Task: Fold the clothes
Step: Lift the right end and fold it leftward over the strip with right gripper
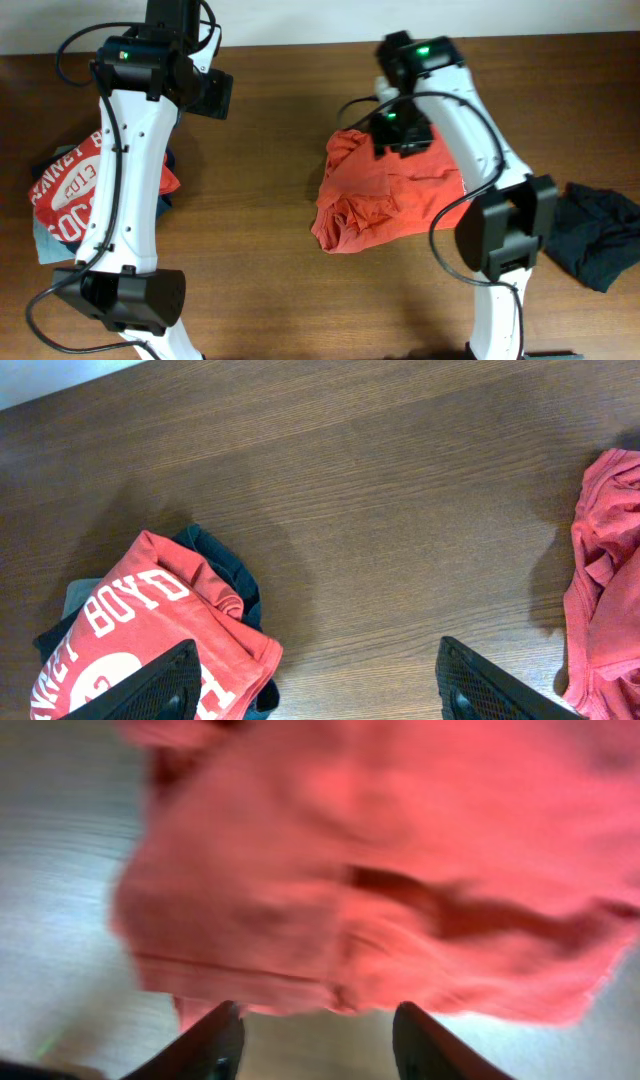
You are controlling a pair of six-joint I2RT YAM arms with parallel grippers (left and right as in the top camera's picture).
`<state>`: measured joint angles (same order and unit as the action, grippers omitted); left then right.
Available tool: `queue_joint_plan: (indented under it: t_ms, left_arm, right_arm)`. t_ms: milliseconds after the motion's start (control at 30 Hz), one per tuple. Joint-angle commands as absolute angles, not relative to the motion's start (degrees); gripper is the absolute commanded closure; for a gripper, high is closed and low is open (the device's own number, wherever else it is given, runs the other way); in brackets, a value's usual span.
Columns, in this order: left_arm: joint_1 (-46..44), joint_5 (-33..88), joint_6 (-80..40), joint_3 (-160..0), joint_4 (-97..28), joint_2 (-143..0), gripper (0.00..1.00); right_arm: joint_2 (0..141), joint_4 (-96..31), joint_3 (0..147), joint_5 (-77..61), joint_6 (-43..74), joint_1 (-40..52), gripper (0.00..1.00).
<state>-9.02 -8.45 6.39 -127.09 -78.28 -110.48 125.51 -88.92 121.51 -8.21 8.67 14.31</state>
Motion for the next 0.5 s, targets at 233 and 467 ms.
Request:
queue_joint_plan:
  t_ms: [233, 467]
  left_arm:
    - [-8.78, -9.08, 5.89, -127.72, -78.02, -109.69, 0.25]
    - [-8.78, -9.08, 5.89, -127.72, -78.04, -109.69, 0.25]
  right_arm:
    - [123.52, -74.5, 100.9, -13.04, 8.21, 11.79, 0.94]
    - [123.46, -55.33, 95.55, -37.58, 2.76, 15.25, 0.96]
